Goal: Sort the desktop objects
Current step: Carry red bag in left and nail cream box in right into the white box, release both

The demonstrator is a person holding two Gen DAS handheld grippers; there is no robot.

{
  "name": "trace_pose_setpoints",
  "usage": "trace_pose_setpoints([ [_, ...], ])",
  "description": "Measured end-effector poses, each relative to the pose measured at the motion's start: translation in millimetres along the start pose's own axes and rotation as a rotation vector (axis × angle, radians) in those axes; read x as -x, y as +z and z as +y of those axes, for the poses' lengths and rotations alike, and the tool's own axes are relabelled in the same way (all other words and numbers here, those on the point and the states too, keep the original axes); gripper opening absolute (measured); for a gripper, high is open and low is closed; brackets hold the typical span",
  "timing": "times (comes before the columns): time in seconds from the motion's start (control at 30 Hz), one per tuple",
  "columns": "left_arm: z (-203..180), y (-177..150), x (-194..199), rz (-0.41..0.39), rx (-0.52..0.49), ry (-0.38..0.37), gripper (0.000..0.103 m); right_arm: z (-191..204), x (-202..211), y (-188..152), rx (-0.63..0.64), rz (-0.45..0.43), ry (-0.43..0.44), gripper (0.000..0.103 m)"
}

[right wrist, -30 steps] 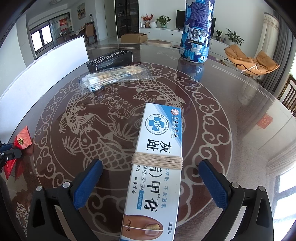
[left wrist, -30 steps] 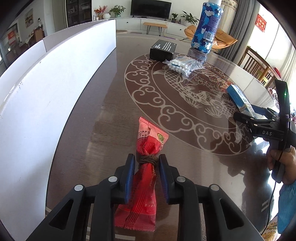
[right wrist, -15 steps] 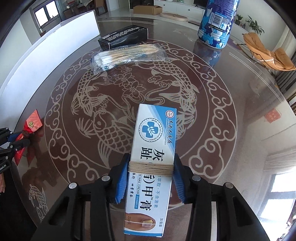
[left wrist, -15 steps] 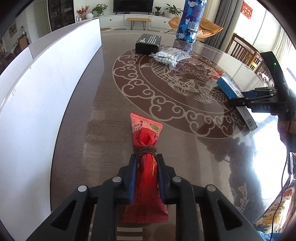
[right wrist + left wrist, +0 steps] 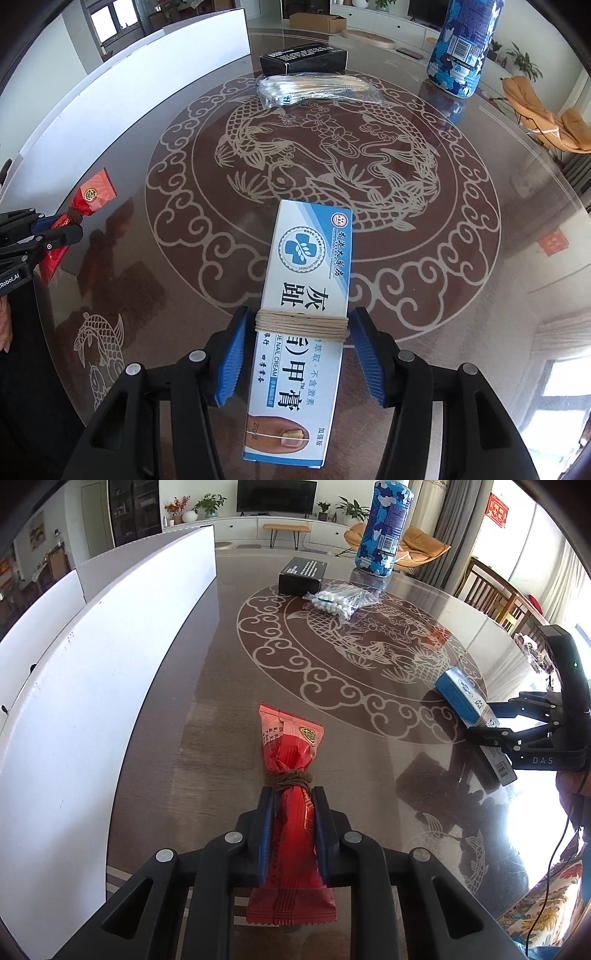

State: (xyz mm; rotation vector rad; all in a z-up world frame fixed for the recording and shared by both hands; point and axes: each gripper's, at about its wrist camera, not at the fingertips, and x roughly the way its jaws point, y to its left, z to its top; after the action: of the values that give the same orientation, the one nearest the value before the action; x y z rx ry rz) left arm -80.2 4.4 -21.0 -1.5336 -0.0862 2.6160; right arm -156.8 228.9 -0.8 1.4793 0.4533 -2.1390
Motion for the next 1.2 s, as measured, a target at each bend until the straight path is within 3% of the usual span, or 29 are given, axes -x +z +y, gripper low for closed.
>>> trace_pose_setpoints([
  [0.07,-1,-1,-1,0.003,-0.003,0.002,0.019,-1,1,-4,0.011,0.008,-0.013,0.057],
  [0.13,-1,-2,-3,0.011,-0.001,0.002,0.019,-1,6,-8,0.018,0.011,-0.013,0.042],
  [0.33,4,1,19,-0.035,0.041,-0.032,0.019,14,30,-4,0.053,-0.038,0.009,0.042],
  [0.47,18,6,50,-0.085,0.076,-0.055,0.019,29,60,21,0.06,-0.11,0.06,0.042],
  [0.6,56,21,90,-0.151,0.138,-0.046,0.019,60,82,64,0.101,-0.168,0.126,0.042],
  [0.8,147,46,137,-0.204,0.251,0.091,0.019,147,108,150,0.189,-0.276,0.261,0.042],
  [0.93,210,49,139,-0.191,0.365,0.15,0.019,216,108,205,0.243,-0.325,0.361,0.042],
  [1.07,251,45,121,-0.149,0.441,0.177,0.019,283,73,247,0.302,-0.322,0.381,0.042],
  [1.2,273,40,94,-0.099,0.481,0.184,0.019,330,22,267,0.343,-0.266,0.362,0.042],
])
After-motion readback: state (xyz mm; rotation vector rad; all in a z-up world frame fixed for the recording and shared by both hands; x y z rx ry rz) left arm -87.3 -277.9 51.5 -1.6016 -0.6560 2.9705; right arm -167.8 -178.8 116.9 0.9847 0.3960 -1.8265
